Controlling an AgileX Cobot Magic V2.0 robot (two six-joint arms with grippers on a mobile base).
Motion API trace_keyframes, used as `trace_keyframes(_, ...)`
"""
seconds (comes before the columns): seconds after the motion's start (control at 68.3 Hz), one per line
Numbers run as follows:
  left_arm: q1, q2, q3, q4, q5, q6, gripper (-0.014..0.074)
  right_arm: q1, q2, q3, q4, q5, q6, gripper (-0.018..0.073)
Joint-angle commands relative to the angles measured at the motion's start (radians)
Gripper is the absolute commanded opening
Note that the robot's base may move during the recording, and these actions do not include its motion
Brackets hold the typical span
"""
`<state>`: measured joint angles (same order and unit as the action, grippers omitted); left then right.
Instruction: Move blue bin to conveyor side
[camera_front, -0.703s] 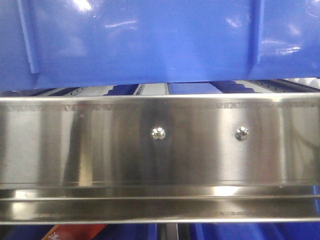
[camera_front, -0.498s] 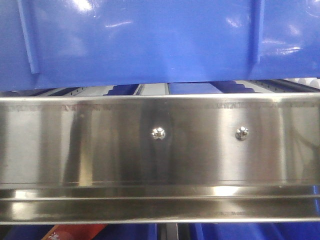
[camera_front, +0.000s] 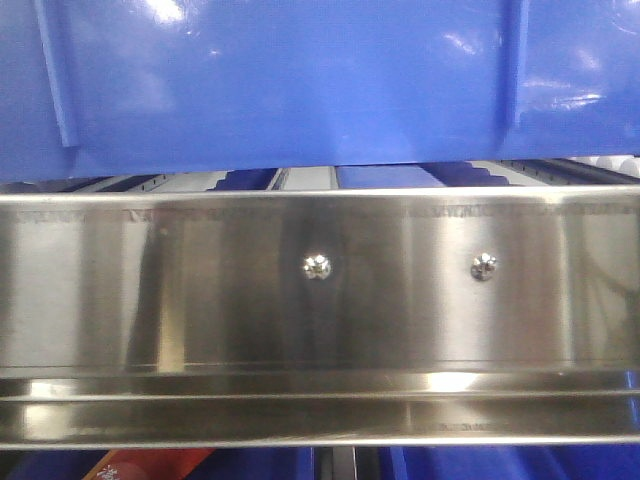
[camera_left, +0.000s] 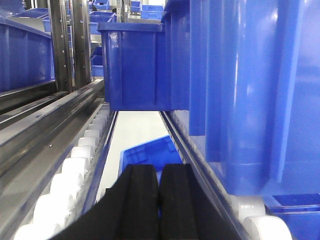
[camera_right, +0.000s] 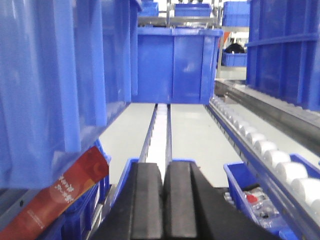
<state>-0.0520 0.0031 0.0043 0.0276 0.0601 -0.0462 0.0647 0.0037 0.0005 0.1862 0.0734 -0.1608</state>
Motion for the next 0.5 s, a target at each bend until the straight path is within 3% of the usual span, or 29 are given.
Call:
trace_keyframes(0.0,-0.001,-0.003,-0.004,0.003,-0.033,-0.006,-0.0006,-0.002,-0.004,0.0,0.003,-0.045,-0.004,-0.0087)
trace_keyframes(0.19,-0.001,-0.003,-0.004,0.003,-0.054,-0.006,-0.0006,-0.002,-0.004,0.0,0.004,-0.103,-0.004,-0.0087)
trace_keyframes(0.322,-0.001,-0.003,-0.004,0.003,-0.16,-0.006,-0.0006,-0.002,-0.004,-0.012,0.004,-0.141,-0.004,-0.0087)
trace_keyframes(0.41,-0.001,-0.003,-0.023,0.003,-0.193,-0.006,-0.0006,-0.002,-0.004,-0.107,0.004,-0.065,-0.004,-0.0087)
trace_keyframes(0.483,-0.001,-0.003,-0.102,0.006,-0.126,-0.006,-0.0006,-0.002,-0.004,-0.207,0.004,0.061,-0.004,-0.0087)
